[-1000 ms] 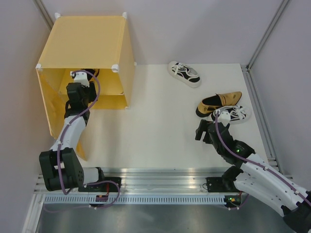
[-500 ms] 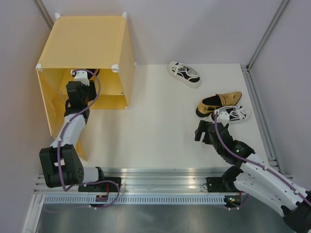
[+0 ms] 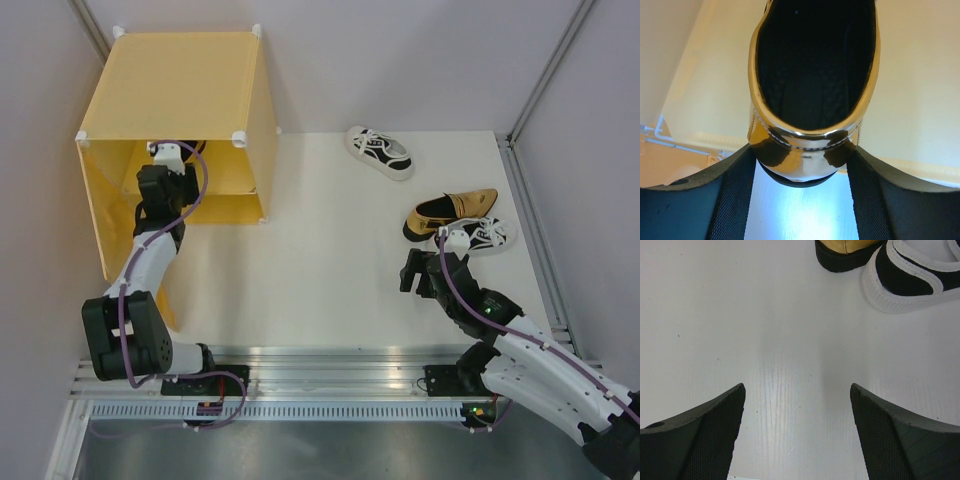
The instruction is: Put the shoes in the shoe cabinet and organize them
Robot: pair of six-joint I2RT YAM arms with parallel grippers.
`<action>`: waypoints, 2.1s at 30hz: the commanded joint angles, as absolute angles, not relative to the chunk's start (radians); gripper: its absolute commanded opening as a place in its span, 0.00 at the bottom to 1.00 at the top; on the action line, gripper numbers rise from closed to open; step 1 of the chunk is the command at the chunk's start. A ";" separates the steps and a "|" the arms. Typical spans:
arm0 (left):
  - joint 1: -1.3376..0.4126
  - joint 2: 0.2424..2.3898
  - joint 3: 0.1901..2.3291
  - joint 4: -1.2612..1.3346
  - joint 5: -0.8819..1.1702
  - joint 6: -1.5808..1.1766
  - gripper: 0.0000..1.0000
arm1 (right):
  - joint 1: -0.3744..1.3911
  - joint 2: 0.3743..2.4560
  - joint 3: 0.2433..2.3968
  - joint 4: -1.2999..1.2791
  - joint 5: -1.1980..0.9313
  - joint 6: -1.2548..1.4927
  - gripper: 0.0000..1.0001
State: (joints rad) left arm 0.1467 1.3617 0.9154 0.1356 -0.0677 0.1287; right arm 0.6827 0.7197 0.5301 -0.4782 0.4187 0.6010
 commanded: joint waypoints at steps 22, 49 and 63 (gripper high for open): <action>0.156 1.321 0.917 0.331 -0.040 0.084 0.86 | 0.680 0.736 0.526 -0.440 0.387 0.589 0.89; 0.155 1.198 0.795 0.167 -0.086 -0.046 0.66 | 0.681 0.736 0.494 -0.402 0.353 0.601 0.89; 0.155 1.307 0.842 0.264 -0.095 -0.015 0.54 | 0.680 0.738 0.492 -0.397 0.360 0.600 0.90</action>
